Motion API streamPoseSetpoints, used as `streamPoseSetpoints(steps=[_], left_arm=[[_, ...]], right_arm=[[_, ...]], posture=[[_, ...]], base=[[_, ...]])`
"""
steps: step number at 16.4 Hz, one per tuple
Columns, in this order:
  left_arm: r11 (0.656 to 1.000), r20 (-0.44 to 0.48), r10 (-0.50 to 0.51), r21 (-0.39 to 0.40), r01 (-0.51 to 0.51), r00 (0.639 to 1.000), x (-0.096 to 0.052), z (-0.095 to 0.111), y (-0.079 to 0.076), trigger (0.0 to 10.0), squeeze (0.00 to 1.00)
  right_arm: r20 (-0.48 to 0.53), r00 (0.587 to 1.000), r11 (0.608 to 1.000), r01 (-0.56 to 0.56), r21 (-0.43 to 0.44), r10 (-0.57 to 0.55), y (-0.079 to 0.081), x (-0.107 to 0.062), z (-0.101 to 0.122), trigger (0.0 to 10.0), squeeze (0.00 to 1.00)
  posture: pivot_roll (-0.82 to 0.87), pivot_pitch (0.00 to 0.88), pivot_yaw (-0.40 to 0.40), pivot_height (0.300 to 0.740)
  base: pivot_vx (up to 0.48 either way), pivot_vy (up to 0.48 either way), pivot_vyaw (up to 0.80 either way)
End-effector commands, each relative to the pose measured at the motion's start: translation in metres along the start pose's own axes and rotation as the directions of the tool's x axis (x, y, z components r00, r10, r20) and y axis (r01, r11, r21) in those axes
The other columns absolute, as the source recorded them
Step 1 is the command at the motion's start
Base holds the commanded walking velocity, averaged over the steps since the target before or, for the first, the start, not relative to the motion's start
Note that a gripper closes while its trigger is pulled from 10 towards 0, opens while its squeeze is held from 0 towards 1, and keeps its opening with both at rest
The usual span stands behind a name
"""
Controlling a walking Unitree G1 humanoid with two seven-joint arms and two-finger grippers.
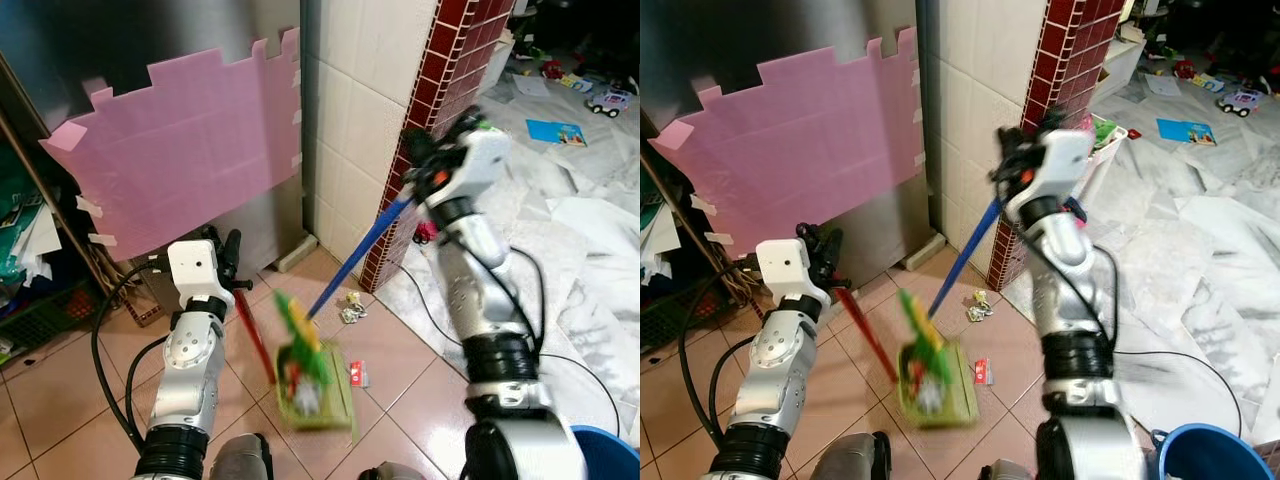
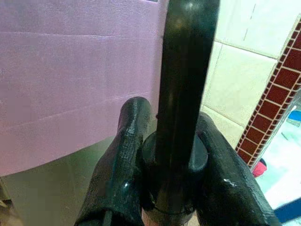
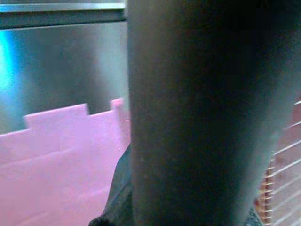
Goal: Sweep floor
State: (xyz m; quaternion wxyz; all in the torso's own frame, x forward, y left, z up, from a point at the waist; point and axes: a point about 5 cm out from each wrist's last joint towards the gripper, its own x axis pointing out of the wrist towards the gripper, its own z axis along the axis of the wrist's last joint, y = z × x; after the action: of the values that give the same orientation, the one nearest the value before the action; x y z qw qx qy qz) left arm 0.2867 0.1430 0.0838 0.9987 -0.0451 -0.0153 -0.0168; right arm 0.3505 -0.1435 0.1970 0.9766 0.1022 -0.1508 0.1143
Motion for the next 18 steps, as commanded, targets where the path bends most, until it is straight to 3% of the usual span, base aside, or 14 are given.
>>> streamPoseSetpoints(steps=[1,3,6,7,8,12,16,18], left_arm=[[1.000,0.035,-0.029,0.006,0.029,0.999,0.002,0.009,-0.005,10.0,0.00],[1.000,0.016,-0.019,0.012,0.019,1.000,-0.001,0.005,-0.006,10.0,0.00],[0.999,0.026,-0.025,0.029,0.025,0.999,-0.006,0.006,-0.008,10.0,0.00],[1.000,0.024,-0.024,0.020,0.024,0.999,-0.008,0.006,-0.007,10.0,0.00],[1.000,0.020,-0.016,0.019,0.016,1.000,-0.010,0.004,-0.006,10.0,0.00],[1.000,-0.020,0.015,-0.001,-0.015,1.000,-0.021,-0.001,-0.002,10.0,0.00],[1.000,-0.061,0.017,-0.021,-0.019,0.998,-0.028,-0.008,-0.003,10.0,0.00],[1.000,-0.058,-0.017,-0.015,0.016,0.998,-0.024,-0.006,-0.007,10.0,0.00]], right_arm=[[0.050,0.999,0.999,0.018,-0.049,-0.016,-0.004,0.005,0.012,10.0,0.00],[0.018,0.997,0.985,0.076,-0.153,-0.075,-0.015,0.003,0.004,10.0,0.00],[-0.011,0.984,0.933,0.165,-0.319,-0.177,-0.026,-0.011,-0.012,10.0,0.00],[0.007,0.974,0.884,0.207,-0.420,-0.224,-0.031,-0.017,-0.016,10.0,0.00],[-0.013,0.980,0.888,0.176,-0.425,-0.200,-0.031,-0.020,-0.021,10.0,0.00],[-0.142,0.948,0.889,0.206,-0.408,-0.284,-0.040,-0.040,-0.045,10.0,0.00],[-0.163,0.958,0.918,0.166,-0.361,-0.238,-0.025,-0.056,-0.059,10.0,0.00],[-0.174,0.955,0.925,0.172,-0.340,-0.242,-0.022,-0.058,-0.064,10.0,0.00]], posture=[[0.03,0.000,0.000,0.740],[0.03,0.000,0.000,0.740],[0.04,0.000,-0.005,0.740],[0.04,0.000,-0.005,0.740],[0.04,0.000,-0.005,0.740],[0.04,0.000,0.001,0.740],[0.04,0.000,0.024,0.740],[0.04,0.000,0.025,0.740]], base=[[0.000,0.000,0.00],[0.000,0.000,0.00],[0.000,0.000,0.00],[0.000,0.000,0.00],[0.000,0.000,0.00],[0.000,0.000,0.00],[0.000,0.000,0.00],[0.000,0.186,-0.80]])
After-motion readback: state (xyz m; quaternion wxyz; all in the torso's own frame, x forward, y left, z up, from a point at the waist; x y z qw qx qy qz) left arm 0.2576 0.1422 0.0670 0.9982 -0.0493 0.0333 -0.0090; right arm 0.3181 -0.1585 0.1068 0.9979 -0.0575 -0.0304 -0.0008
